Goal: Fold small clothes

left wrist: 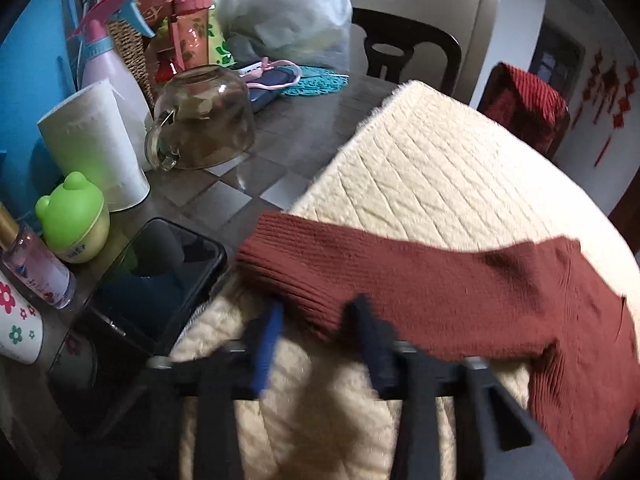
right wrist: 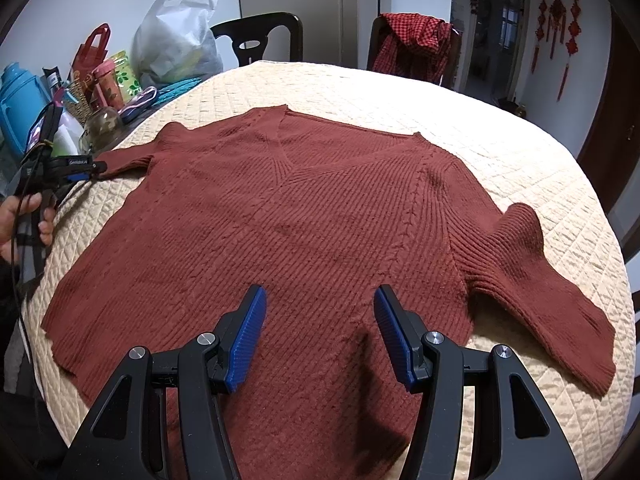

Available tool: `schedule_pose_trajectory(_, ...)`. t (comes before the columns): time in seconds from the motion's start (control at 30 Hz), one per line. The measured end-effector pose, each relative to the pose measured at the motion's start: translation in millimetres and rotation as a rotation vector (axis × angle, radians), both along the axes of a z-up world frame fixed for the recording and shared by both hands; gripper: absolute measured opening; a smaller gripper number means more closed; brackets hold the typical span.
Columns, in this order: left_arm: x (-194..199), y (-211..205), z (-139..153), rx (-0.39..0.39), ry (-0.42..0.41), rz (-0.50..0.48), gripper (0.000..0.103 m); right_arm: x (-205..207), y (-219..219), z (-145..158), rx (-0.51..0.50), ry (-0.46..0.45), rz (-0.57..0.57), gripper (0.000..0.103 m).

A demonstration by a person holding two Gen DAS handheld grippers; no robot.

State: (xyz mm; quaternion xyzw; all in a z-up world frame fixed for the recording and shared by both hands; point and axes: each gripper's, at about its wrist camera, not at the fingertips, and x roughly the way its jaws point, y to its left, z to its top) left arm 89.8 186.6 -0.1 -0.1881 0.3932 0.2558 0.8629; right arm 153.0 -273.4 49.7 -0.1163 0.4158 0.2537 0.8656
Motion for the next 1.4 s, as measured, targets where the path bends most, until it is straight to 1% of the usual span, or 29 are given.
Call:
schedule_pose_trajectory(0.03, 0.1, 3.5, 0.1, -0.016, -0.017, -0.001, 0.015, -0.2, -0.5, -0.1, 0.001, 0.001, 0.001, 0.057)
schedule_pose_trajectory(0.1, 2.0, 6.4, 2.1, -0.04, -0.029, -0.006, 0.011, -0.2, -2.3, 0.4, 0.002, 0.0, 0.0, 0.057)
schedule_pose_trajectory(0.17, 5.2, 0.3, 13.8, -0.016, -0.057, -0.039, 0.011, -0.6, -4.6, 1.3, 0.0, -0.003, -0.003, 0.057)
schedule_pose_trajectory(0.23, 9.3, -13.0, 33.4, 0.004, -0.107, -0.094, 0.011, -0.3, -6.7, 1.9, 0.0, -0.005, -0.008, 0.057)
schedule_pose_trajectory(0.37, 28.5, -59.4, 75.7, 0.038, -0.214, -0.274, 0.011, 0.3, -9.1, 2.9, 0.002, -0.006, -0.016, 0.057)
schedule_pose_trajectory(0.47, 50.8, -106.2, 92.9, 0.037, -0.26, -0.435, 0.011, 0.8, -9.3, 5.0, 0.004, -0.01, -0.02, 0.057)
schedule_pose_trajectory(0.57, 73.9, -153.7, 91.6, 0.017, -0.264, -0.586, 0.011, 1.3, -11.5, 7.5, 0.005, -0.011, -0.03, 0.057)
schedule_pose_trajectory(0.63, 89.6, -184.2, 80.7, -0.028, -0.245, -0.697, 0.012, 1.6, -14.1, 10.0, 0.009, -0.011, -0.042, 0.057)
schedule_pose_trajectory(0.73, 104.0, -223.2, 54.4, -0.106, -0.178, -0.826, 0.015, 2.7, -20.2, 15.0, 0.019, -0.013, -0.064, 0.057)
schedule_pose_trajectory(0.8, 108.8, -236.8, 39.9, -0.151, -0.126, -0.881, 0.018, 3.6, -22.1, 18.2, 0.02, -0.017, -0.073, 0.057)
schedule_pose_trajectory(0.83, 108.0, -239.3, 36.1, -0.158, -0.11, -0.888, 0.018, 4.3, -22.3, 19.8, 0.02, -0.017, -0.076, 0.057)
schedule_pose_trajectory(0.9, 97.3, -236.8, 41.3, -0.162, -0.13, -0.898, 0.02, 5.5, -21.6, 23.6, 0.026, -0.022, -0.078, 0.057)
schedule_pose_trajectory(0.93, 91.4, -231.4, 47.9, -0.15, -0.154, -0.897, 0.023, 6.7, -20.8, 25.3, 0.034, -0.022, -0.08, 0.057)
schedule_pose_trajectory(0.97, 86.7, -224.3, 53.6, -0.132, -0.176, -0.884, 0.029, 7.0, -19.7, 26.5, 0.043, -0.021, -0.08, 0.057)
schedule_pose_trajectory(1.0, 83.5, -215.3, 59.2, -0.116, -0.199, -0.86, 0.034, 8.4, -18.5, 28.0, 0.051, -0.02, -0.078, 0.057)
schedule_pose_trajectory(1.03, 79.5, -204.0, 64.4, -0.093, -0.219, -0.831, 0.035, 11.0, -16.0, 29.5, 0.061, -0.02, -0.074, 0.057)
schedule_pose_trajectory(1.07, 79.7, -192.4, 66.5, -0.057, -0.222, -0.798, 0.035, 14.8, -12.9, 31.0, 0.074, -0.018, -0.071, 0.057)
schedule_pose_trajectory(1.13, 77.5, -167.8, 67.2, 0.016, -0.2, -0.719, 0.035, 24.3, -5.5, 32.2, 0.101, 0.002, -0.068, 0.056)
schedule_pose_trajectory(1.17, 78.3, -158.0, 63.7, 0.028, -0.183, -0.69, 0.035, 30.5, 0.0, 31.3, 0.118, 0.015, -0.06, 0.055)
schedule_pose_trajectory(1.2, 79.0, -149.8, 57.8, 0.029, -0.163, -0.667, 0.035, 36.7, 4.7, 29.3, 0.134, 0.031, -0.052, 0.053)
schedule_pose_trajectory(1.23, 78.9, -140.7, 52.4, 0.02, -0.143, -0.645, 0.035, 45.1, 10.4, 26.1, 0.15, 0.057, -0.047, 0.049)
schedule_pose_trajectory(1.3, 78.0, -132.5, 40.3, 0.011, -0.115, -0.63, 0.035, 63.1, 21.3, 14.2, 0.156, 0.113, -0.048, 0.04)
schedule_pose_trajectory(1.33, 77.7, -130.0, 34.5, 0.005, -0.101, -0.625, 0.035, 75.9, 28.7, 5.7, 0.144, 0.144, -0.061, 0.033)
schedule_pose_trajectory(1.4, 77.4, -131.8, 27.0, -0.02, -0.089, -0.634, 0.034, 87.4, 34.3, -6.3, 0.142, 0.185, -0.069, 0.032)
